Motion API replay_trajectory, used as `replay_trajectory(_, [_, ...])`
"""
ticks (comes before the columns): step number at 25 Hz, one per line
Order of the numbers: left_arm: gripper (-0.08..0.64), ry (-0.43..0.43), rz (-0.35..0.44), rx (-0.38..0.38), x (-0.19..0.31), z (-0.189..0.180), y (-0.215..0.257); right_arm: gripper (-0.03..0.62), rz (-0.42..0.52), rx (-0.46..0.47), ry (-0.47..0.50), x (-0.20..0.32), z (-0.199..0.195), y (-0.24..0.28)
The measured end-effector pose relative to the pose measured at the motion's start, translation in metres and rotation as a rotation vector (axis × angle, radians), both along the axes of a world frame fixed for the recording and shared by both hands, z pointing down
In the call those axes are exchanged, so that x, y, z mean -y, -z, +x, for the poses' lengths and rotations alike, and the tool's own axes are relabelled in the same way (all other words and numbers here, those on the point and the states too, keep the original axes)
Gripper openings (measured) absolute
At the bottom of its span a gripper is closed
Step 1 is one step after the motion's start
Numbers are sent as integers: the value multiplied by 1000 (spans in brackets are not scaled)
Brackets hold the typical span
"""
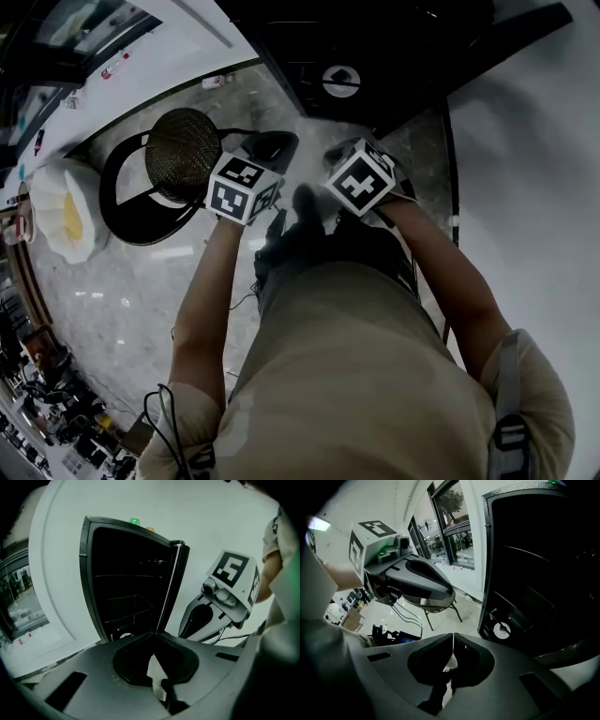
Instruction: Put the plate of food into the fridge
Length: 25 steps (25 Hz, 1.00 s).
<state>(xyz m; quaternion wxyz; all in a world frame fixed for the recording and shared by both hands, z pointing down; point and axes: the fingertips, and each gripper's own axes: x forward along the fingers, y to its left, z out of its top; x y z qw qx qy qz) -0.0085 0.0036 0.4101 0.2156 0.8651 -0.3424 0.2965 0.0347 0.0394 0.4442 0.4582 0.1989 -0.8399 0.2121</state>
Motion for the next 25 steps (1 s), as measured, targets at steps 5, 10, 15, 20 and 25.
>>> replay_trajectory(5, [11,16,13,7,-7,7,2,25,0,2,31,-7,4,-2])
replay_trajectory(10, [11,40,13,14,-10,4,3,25,1,6,58,-9,2,1])
replay_trajectory(15, [11,59,18,17,-7,2,4,25,2,9,77,-8,1,1])
replay_trajectory(20, [11,60,27,18,-2,6,8,25,1,14,87,-7,1,2])
replay_trajectory(25, [11,57,29,19,2,11,10,25,-8,12,88,-5,6,1])
